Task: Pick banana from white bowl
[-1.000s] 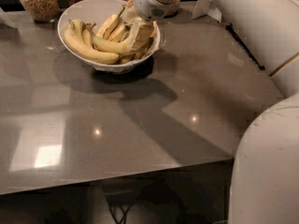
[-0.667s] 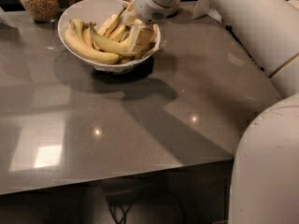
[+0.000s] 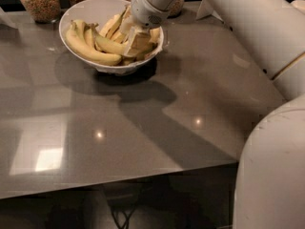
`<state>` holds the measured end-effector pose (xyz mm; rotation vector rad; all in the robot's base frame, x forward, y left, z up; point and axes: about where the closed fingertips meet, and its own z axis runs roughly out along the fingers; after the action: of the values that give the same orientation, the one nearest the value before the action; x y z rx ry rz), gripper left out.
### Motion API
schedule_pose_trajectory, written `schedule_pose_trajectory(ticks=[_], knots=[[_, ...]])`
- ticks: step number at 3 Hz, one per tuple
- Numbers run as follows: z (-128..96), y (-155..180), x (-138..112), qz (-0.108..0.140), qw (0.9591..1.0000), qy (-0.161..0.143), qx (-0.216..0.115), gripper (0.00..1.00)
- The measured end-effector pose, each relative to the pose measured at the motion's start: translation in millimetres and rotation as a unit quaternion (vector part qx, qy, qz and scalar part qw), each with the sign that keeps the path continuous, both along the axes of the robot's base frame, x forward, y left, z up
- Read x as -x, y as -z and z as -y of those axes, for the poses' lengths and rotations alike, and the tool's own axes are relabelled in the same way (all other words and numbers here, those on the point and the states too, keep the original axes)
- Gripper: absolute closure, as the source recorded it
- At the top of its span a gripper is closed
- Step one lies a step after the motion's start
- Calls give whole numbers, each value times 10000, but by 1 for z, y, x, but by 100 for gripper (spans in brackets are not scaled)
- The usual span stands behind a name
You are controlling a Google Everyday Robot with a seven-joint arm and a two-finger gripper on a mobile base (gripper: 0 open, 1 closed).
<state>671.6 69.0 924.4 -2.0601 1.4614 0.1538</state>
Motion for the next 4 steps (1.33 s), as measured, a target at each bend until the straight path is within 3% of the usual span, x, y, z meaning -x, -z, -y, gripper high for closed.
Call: schedule_pose_trajectory(ticks=[4], knots=[[-8, 30, 18, -492, 9987, 104, -84, 47]])
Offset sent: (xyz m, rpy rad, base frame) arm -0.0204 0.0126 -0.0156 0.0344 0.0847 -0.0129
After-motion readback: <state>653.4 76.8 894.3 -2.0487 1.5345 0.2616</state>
